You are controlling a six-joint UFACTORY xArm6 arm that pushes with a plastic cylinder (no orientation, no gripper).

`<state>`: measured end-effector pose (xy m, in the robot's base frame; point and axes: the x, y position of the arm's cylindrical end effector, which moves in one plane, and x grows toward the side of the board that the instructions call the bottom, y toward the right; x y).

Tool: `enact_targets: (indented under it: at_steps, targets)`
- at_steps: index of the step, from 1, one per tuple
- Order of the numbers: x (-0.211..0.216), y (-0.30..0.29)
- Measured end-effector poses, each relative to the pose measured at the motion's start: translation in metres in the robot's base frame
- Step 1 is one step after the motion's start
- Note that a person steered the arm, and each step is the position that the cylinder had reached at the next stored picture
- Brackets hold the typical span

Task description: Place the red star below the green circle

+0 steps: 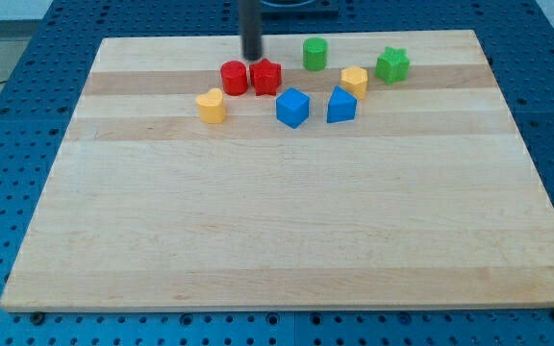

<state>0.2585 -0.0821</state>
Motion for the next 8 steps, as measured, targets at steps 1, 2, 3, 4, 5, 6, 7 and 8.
enact_targets:
  at_steps: [1, 2, 3, 4, 5, 6, 7, 8]
  targets:
    - [0.067, 0.018]
    - [0.073, 0.048]
    - [0.062, 0.018]
    - [0.043, 0.002]
    - [0.035, 0.027]
    - [0.034, 0.055]
    - [0.034, 0.086]
    - [0.031, 0.064]
